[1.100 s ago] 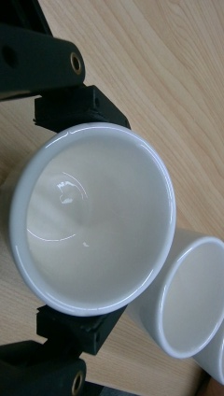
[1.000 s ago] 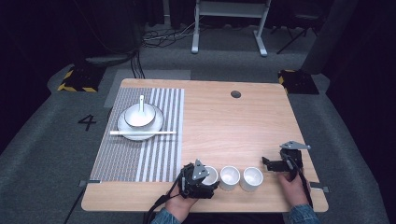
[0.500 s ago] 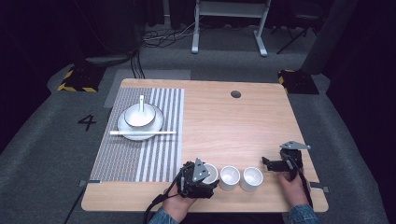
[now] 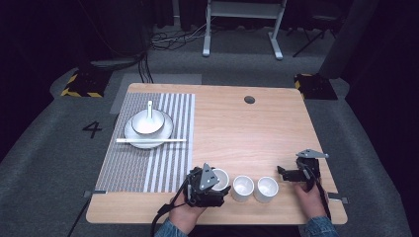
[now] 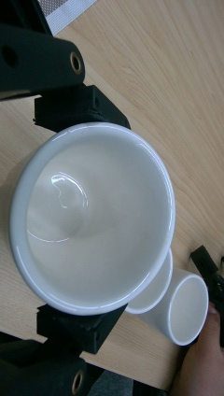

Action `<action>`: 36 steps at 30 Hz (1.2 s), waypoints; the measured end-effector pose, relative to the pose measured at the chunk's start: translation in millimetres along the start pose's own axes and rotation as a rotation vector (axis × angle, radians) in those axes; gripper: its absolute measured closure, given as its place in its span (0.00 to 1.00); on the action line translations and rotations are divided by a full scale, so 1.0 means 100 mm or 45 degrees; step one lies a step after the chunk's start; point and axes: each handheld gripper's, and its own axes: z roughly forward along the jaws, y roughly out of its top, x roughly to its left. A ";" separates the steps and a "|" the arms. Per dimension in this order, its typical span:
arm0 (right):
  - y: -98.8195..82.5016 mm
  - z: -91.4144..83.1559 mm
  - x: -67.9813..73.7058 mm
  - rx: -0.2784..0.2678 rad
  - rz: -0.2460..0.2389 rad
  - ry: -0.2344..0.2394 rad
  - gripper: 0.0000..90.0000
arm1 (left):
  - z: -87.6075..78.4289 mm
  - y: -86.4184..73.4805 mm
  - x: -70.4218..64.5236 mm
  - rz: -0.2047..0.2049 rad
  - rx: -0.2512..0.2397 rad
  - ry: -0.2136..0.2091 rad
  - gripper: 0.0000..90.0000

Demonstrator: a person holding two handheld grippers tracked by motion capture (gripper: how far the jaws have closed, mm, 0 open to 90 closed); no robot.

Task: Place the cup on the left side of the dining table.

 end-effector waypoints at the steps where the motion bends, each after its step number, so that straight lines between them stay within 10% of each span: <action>1: 0.00 0.00 0.00 0.000 0.000 0.000 0.00 | 0.00 0.00 0.00 0.000 -0.003 0.000 0.30; 36: 0.00 0.00 0.00 0.000 -0.001 0.000 0.00 | -0.43 0.15 0.53 -0.094 -0.065 0.165 0.30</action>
